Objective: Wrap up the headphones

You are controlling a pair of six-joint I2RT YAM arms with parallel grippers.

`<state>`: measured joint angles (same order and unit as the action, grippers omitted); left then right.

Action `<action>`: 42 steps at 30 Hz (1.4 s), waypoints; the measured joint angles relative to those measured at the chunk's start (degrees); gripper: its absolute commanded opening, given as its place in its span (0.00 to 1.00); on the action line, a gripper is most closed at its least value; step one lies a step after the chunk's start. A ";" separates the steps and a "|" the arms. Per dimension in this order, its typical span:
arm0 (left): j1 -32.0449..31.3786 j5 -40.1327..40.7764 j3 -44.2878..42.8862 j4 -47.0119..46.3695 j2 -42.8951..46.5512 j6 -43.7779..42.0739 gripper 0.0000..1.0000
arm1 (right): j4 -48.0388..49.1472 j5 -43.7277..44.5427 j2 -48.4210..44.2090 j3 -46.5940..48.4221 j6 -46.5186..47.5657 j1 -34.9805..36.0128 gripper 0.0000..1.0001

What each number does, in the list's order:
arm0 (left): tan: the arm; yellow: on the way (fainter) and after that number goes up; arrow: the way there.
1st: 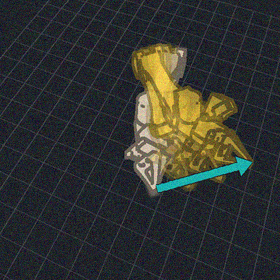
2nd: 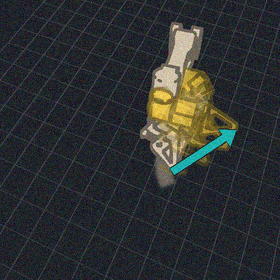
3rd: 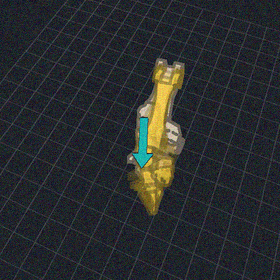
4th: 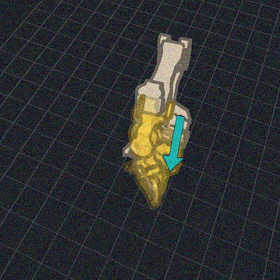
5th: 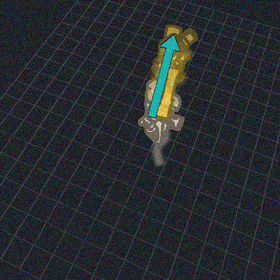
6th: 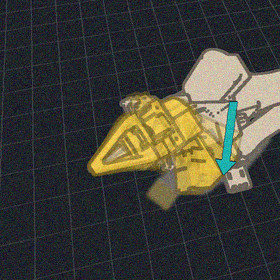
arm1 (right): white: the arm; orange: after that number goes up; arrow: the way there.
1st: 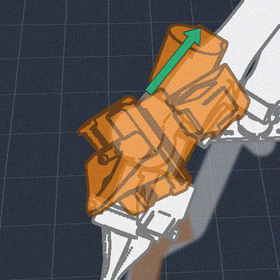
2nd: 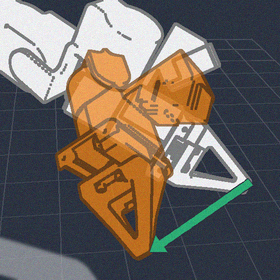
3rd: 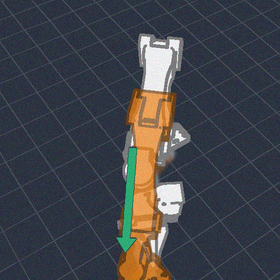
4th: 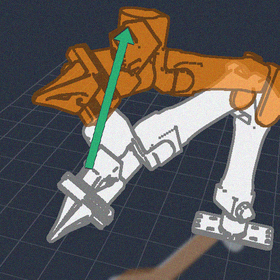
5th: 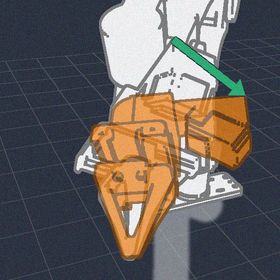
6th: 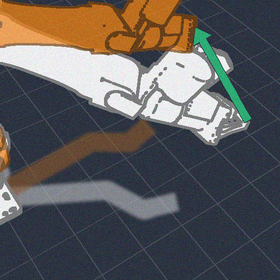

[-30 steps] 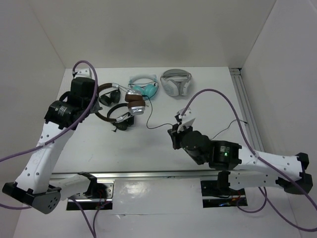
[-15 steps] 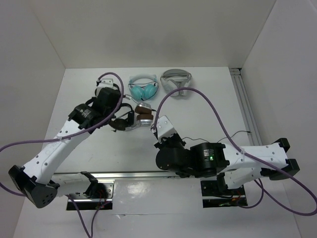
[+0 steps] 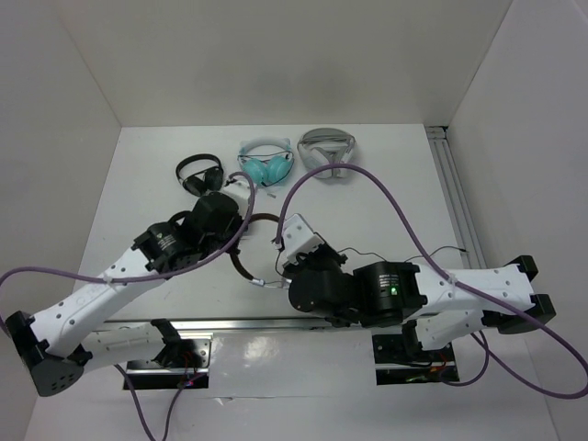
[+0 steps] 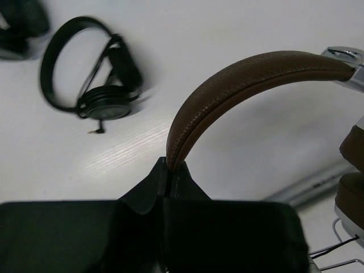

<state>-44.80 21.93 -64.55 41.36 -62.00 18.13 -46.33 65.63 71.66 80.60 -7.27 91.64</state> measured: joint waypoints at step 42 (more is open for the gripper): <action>-14.16 -31.08 1.95 -6.84 20.83 -8.85 0.00 | 18.10 -16.68 -14.40 -23.02 0.70 -6.29 0.00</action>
<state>-58.96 -9.15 -62.61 34.52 -41.17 9.28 -28.23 48.95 57.25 57.58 -6.57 85.34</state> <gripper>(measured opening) 0.061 0.020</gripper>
